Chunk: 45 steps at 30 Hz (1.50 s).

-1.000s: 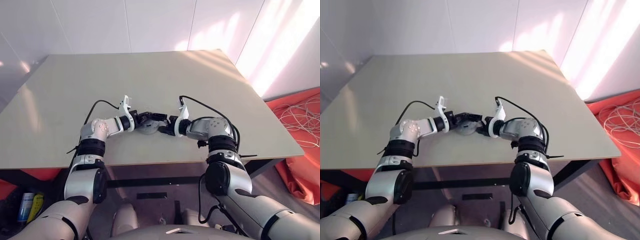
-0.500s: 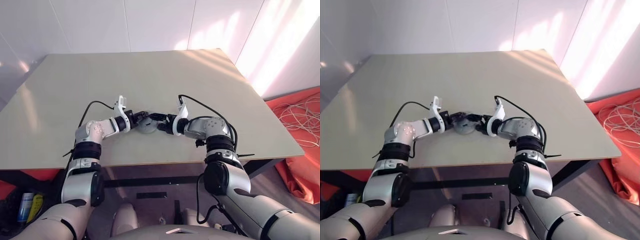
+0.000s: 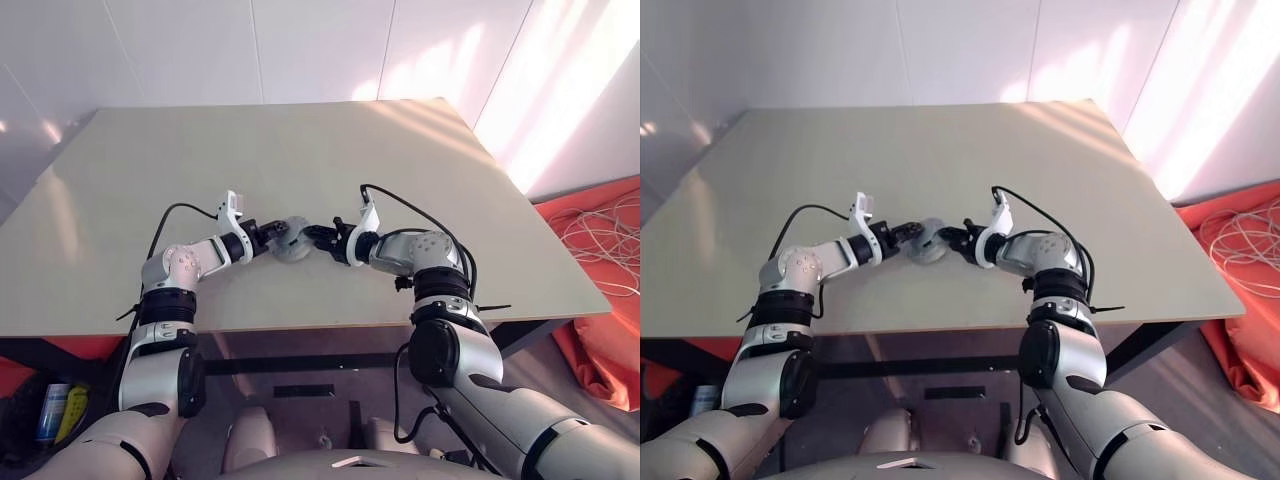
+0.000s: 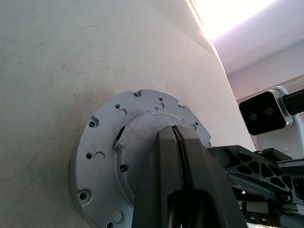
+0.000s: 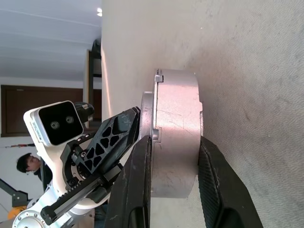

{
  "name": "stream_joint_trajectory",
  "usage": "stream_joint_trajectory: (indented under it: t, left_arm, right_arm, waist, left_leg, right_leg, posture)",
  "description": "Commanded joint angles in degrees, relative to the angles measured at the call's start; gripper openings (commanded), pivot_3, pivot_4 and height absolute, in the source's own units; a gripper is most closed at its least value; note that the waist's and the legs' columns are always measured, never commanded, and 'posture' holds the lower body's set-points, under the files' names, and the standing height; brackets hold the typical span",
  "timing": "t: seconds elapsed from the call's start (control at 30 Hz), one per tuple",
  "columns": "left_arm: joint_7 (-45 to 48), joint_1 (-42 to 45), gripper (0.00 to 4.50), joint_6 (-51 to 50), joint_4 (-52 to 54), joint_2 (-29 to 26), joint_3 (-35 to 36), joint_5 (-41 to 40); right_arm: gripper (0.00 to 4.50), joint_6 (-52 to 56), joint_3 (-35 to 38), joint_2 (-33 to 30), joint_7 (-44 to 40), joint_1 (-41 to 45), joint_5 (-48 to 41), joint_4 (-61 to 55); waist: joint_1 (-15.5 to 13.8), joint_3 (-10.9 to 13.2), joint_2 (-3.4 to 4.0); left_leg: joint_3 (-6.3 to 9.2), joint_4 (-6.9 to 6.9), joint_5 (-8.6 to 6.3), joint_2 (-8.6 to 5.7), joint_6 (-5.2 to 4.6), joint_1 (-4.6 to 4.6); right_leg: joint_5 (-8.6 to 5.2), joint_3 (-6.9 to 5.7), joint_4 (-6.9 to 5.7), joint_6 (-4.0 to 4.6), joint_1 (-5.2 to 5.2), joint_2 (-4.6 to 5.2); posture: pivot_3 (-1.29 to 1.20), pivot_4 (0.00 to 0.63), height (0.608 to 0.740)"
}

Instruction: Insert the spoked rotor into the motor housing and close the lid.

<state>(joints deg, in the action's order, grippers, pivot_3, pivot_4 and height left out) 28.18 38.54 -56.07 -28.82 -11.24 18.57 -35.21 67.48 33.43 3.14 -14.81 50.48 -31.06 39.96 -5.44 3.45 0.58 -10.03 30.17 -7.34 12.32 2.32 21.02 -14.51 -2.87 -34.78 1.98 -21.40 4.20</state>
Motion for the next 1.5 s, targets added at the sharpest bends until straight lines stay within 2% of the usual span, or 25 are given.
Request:
stream_joint_trajectory:
  t: [0.03,0.27,0.4,0.5,0.6,0.8,0.87,1.07,1.2,1.5]
  left_arm:
    - [-2.1,-2.0,0.00,-1.3,-3.2,0.6,-1.9,2.1]
    - [-1.6,-1.9,0.00,3.8,-1.7,1.6,2.4,-0.6]
    - [-2.4,-0.4,0.00,9.5,-1.1,2.7,11.1,-6.8]
    - [-3.9,0.7,0.00,11.2,-0.8,3.1,17.7,-12.7]
    - [-5.7,0.9,0.00,13.0,-0.7,3.1,21.1,-15.7]
    - [-9.1,0.2,0.00,12.7,-1.3,3.5,24.0,-20.3]
    - [-8.9,-0.7,0.00,11.6,-1.0,3.5,22.8,-20.4]
    - [-8.6,-2.7,0.00,9.6,-0.3,3.8,20.7,-20.8]
    - [-8.0,-3.3,0.91,9.4,0.8,3.8,20.5,-21.8]
    - [-7.2,-4.8,3.98,8.6,2.8,3.6,18.4,-22.1]
  right_arm:
    - [1.11,-1.5,-1.0,1.6,-1.1,3.5,-3.2,-0.1]
    - [1.11,-4.0,0.8,0.7,1.1,4.2,-4.0,2.7]
    - [1.11,-5.8,2.7,0.2,2.7,5.1,-5.0,5.2]
    - [1.11,-8.7,5.1,-0.2,4.5,6.3,-6.7,7.6]
    - [1.11,-10.9,7.7,-0.6,5.8,7.8,-9.3,9.8]
    - [1.11,-13.0,13.2,-0.7,4.6,11.6,-17.4,10.1]
    - [1.11,-12.2,13.7,-0.7,3.5,12.2,-19.8,9.0]
    - [1.11,-9.2,12.5,-0.5,2.4,12.5,-25.1,4.4]
    - [1.11,-10.1,11.6,-0.7,3.3,12.0,-25.6,4.0]
    - [1.11,-11.7,10.4,-1.4,3.7,11.8,-25.6,5.4]
  waist:
    - [0.0,0.0,0.00]
    - [0.0,0.0,0.00]
    - [0.0,0.0,-0.04]
    - [-0.2,0.1,-0.12]
    - [-0.7,0.1,-0.12]
    - [-2.1,0.1,-0.13]
    - [-2.3,0.1,-0.14]
    - [-3.3,0.1,-0.14]
    - [-3.3,0.1,-0.15]
    - [-3.3,0.1,-0.15]
  left_leg:
    - [0.00,0.00,0.00,0.00,0.00,-0.01]
    - [0.00,0.03,0.02,0.00,0.02,-0.04]
    - [-0.01,0.05,0.02,0.00,0.03,0.05]
    - [0.00,0.06,0.02,0.00,0.04,0.40]
    - [-0.01,0.20,0.00,-0.06,-0.01,0.94]
    - [-0.03,0.73,-0.21,-0.03,-0.32,1.80]
    - [0.00,0.98,-0.25,-0.02,-0.39,2.16]
    - [0.01,1.13,-0.26,-0.01,-0.40,2.16]
    - [0.03,1.19,-0.20,0.00,-0.30,2.14]
    - [0.05,1.38,-0.17,0.02,-0.24,2.14]
  right_leg:
    - [0.00,0.00,0.00,0.00,0.01,0.00]
    - [0.01,0.00,-0.04,0.01,0.03,0.00]
    - [0.03,-0.01,-0.04,0.03,-0.03,0.00]
    - [0.07,-0.07,-0.04,0.11,-0.35,-0.01]
    - [0.17,-0.17,-0.05,-0.04,-0.75,-0.01]
    - [0.27,-0.35,-0.16,-0.20,-1.23,-0.01]
    - [0.33,-0.37,-0.31,-0.28,-1.49,0.00]
    - [0.35,-0.37,-0.50,-0.32,-1.48,0.02]
    - [0.35,-0.37,-0.65,-0.32,-1.49,0.02]
    - [0.34,-0.36,-0.79,-0.32,-1.49,0.02]
  posture:
    - [0.00,0.000,0.740]
    - [0.00,0.000,0.740]
    - [0.00,0.000,0.740]
    - [0.00,0.000,0.740]
    - [0.00,0.000,0.740]
    - [0.00,0.000,0.740]
    - [0.00,0.000,0.740]
    - [0.00,0.000,0.740]
    - [0.00,0.000,0.740]
    - [0.00,0.000,0.740]
